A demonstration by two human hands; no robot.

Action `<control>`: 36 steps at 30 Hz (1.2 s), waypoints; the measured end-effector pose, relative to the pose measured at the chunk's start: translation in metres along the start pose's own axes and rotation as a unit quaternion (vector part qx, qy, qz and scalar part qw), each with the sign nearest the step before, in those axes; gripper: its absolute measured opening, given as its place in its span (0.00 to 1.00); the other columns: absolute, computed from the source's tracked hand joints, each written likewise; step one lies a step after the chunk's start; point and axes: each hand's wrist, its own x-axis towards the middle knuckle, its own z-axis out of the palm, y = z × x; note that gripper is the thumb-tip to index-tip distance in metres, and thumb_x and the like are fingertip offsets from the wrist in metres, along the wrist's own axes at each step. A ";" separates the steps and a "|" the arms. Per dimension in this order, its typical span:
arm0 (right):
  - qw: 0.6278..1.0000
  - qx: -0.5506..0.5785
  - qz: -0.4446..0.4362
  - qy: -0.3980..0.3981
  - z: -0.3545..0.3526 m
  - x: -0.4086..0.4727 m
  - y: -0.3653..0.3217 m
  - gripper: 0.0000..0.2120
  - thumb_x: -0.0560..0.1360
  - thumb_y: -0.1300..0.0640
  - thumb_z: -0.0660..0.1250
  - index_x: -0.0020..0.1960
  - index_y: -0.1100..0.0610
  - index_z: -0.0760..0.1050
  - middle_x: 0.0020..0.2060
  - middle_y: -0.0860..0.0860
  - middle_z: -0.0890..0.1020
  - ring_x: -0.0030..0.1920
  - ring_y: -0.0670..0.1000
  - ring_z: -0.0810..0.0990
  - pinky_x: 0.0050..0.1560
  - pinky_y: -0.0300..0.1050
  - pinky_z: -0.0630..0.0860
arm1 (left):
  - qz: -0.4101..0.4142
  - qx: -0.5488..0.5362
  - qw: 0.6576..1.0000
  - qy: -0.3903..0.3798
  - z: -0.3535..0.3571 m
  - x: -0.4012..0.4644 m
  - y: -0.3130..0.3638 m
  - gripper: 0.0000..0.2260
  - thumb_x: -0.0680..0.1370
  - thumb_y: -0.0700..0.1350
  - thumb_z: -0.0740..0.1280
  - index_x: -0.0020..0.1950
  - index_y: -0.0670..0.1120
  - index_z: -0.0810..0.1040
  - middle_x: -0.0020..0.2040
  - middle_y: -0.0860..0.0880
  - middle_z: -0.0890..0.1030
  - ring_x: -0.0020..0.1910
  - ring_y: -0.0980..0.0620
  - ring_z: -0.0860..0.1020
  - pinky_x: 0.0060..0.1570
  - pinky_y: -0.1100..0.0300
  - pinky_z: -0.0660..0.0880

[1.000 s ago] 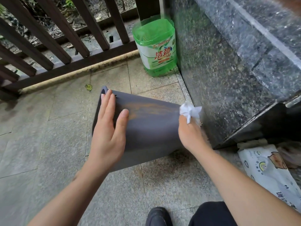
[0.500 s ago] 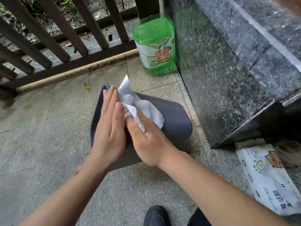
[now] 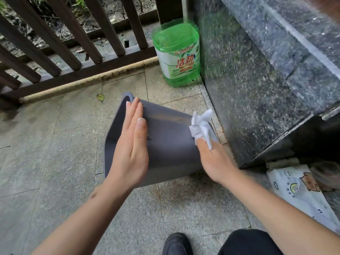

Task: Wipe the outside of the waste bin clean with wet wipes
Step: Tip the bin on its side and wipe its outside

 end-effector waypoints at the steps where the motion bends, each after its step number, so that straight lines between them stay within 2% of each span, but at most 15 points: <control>1: 0.999 0.007 -0.043 -0.014 0.004 -0.007 -0.013 0.21 0.80 0.35 0.44 0.69 0.37 0.63 0.64 0.34 0.74 0.67 0.40 0.70 0.64 0.39 0.64 | -0.003 -0.008 1.000 0.000 0.001 0.000 0.000 0.25 0.85 0.51 0.45 0.80 0.42 0.58 0.82 0.53 0.55 0.79 0.64 0.48 0.74 0.71 0.45; 3: 0.991 0.028 -0.126 -0.041 0.016 -0.020 -0.039 0.16 0.83 0.41 0.47 0.64 0.36 0.70 0.57 0.22 0.72 0.62 0.26 0.68 0.62 0.25 0.60 | -0.001 -0.010 1.000 -0.003 0.002 0.002 0.000 0.25 0.85 0.52 0.45 0.80 0.42 0.59 0.82 0.53 0.56 0.79 0.64 0.48 0.74 0.71 0.46; 4: 0.985 0.044 -0.158 -0.054 0.022 -0.024 -0.051 0.16 0.84 0.46 0.48 0.59 0.34 0.73 0.54 0.21 0.74 0.59 0.24 0.69 0.60 0.21 0.59 | 0.002 -0.011 1.000 -0.005 0.003 0.003 -0.001 0.25 0.85 0.52 0.46 0.80 0.42 0.59 0.82 0.53 0.56 0.79 0.63 0.48 0.75 0.70 0.47; 5: 0.979 0.070 -0.178 -0.067 0.030 -0.029 -0.059 0.18 0.85 0.50 0.48 0.60 0.35 0.74 0.56 0.24 0.76 0.62 0.25 0.69 0.64 0.23 0.60 | 0.001 -0.015 1.000 -0.006 0.004 0.004 -0.001 0.25 0.85 0.52 0.46 0.80 0.42 0.59 0.82 0.53 0.56 0.79 0.63 0.48 0.75 0.69 0.47; 7: 0.970 0.124 -0.193 -0.081 0.044 -0.035 -0.069 0.19 0.86 0.54 0.49 0.72 0.45 0.69 0.69 0.38 0.74 0.73 0.36 0.66 0.75 0.42 0.60 | -0.019 -0.027 0.999 0.003 0.004 0.004 -0.002 0.26 0.85 0.53 0.46 0.80 0.44 0.59 0.81 0.55 0.55 0.79 0.65 0.48 0.75 0.70 0.48; 9: 0.971 0.128 -0.197 -0.043 0.055 -0.040 -0.071 0.21 0.84 0.57 0.50 0.76 0.52 0.65 0.73 0.48 0.71 0.76 0.45 0.63 0.76 0.51 0.60 | -0.037 -0.027 0.999 0.023 0.005 0.004 -0.002 0.26 0.84 0.54 0.46 0.80 0.45 0.59 0.81 0.57 0.55 0.78 0.68 0.49 0.75 0.71 0.48; 12: 0.978 0.095 -0.184 0.029 0.076 -0.050 -0.068 0.24 0.83 0.56 0.50 0.79 0.53 0.59 0.77 0.47 0.65 0.79 0.48 0.58 0.77 0.54 0.57 | -0.049 -0.013 0.998 0.038 0.006 0.007 -0.002 0.25 0.85 0.55 0.47 0.80 0.46 0.60 0.81 0.56 0.57 0.78 0.68 0.50 0.74 0.72 0.48; 17: 0.971 0.068 -0.188 0.129 0.094 -0.043 -0.041 0.26 0.83 0.52 0.50 0.79 0.39 0.52 0.78 0.38 0.60 0.80 0.43 0.54 0.77 0.58 0.58 | -0.065 0.022 0.997 0.045 0.000 0.014 0.000 0.28 0.84 0.56 0.46 0.79 0.43 0.60 0.81 0.51 0.57 0.79 0.61 0.50 0.72 0.76 0.46; 19: 0.972 0.080 -0.150 0.160 0.087 -0.027 -0.022 0.24 0.84 0.51 0.49 0.78 0.36 0.53 0.77 0.38 0.62 0.79 0.44 0.57 0.77 0.57 0.59 | -0.075 0.014 0.996 0.050 -0.002 0.015 0.000 0.29 0.83 0.57 0.47 0.80 0.43 0.60 0.81 0.52 0.57 0.80 0.60 0.51 0.73 0.74 0.45; 22: 0.974 0.097 -0.077 0.190 0.069 -0.001 0.002 0.22 0.84 0.48 0.48 0.77 0.44 0.61 0.75 0.45 0.68 0.76 0.49 0.64 0.75 0.57 0.62 | -0.079 0.008 0.995 0.056 -0.006 0.020 -0.004 0.31 0.81 0.58 0.47 0.80 0.42 0.60 0.81 0.51 0.58 0.80 0.59 0.51 0.77 0.67 0.46; 24: 0.978 0.070 -0.055 0.188 0.059 0.014 0.013 0.22 0.84 0.46 0.47 0.76 0.46 0.63 0.71 0.44 0.72 0.74 0.48 0.67 0.74 0.53 0.65 | -0.081 0.012 0.995 0.058 -0.008 0.023 -0.006 0.31 0.81 0.58 0.47 0.80 0.42 0.60 0.81 0.51 0.58 0.79 0.61 0.52 0.76 0.69 0.46; 27: 0.976 0.064 0.015 0.210 0.044 0.027 0.025 0.16 0.85 0.47 0.46 0.63 0.38 0.71 0.56 0.37 0.78 0.60 0.41 0.75 0.62 0.47 0.73 | -0.068 0.016 0.996 0.048 -0.011 0.024 -0.008 0.30 0.81 0.58 0.48 0.80 0.43 0.61 0.81 0.53 0.58 0.75 0.71 0.52 0.70 0.79 0.46; 30: 0.969 0.053 0.091 0.224 0.037 0.030 0.038 0.16 0.82 0.50 0.46 0.53 0.43 0.72 0.46 0.43 0.78 0.51 0.51 0.76 0.55 0.52 0.73 | -0.044 0.023 0.998 0.033 -0.011 0.021 -0.009 0.29 0.82 0.56 0.49 0.79 0.44 0.61 0.80 0.54 0.59 0.70 0.81 0.49 0.69 0.79 0.46; 32: 0.969 0.038 0.120 0.214 0.034 0.030 0.041 0.20 0.81 0.50 0.45 0.59 0.49 0.73 0.51 0.49 0.79 0.54 0.57 0.76 0.59 0.56 0.73 | -0.030 0.027 0.999 0.027 -0.013 0.017 -0.011 0.28 0.82 0.55 0.50 0.79 0.44 0.61 0.80 0.56 0.58 0.72 0.79 0.49 0.70 0.78 0.46; 36: 0.974 0.005 0.152 0.170 0.028 0.037 0.034 0.30 0.77 0.43 0.41 0.74 0.47 0.66 0.69 0.50 0.74 0.68 0.59 0.71 0.68 0.60 0.69 | -0.012 0.038 0.999 0.021 -0.022 0.003 -0.022 0.24 0.85 0.52 0.51 0.80 0.44 0.60 0.79 0.60 0.56 0.75 0.75 0.49 0.71 0.77 0.46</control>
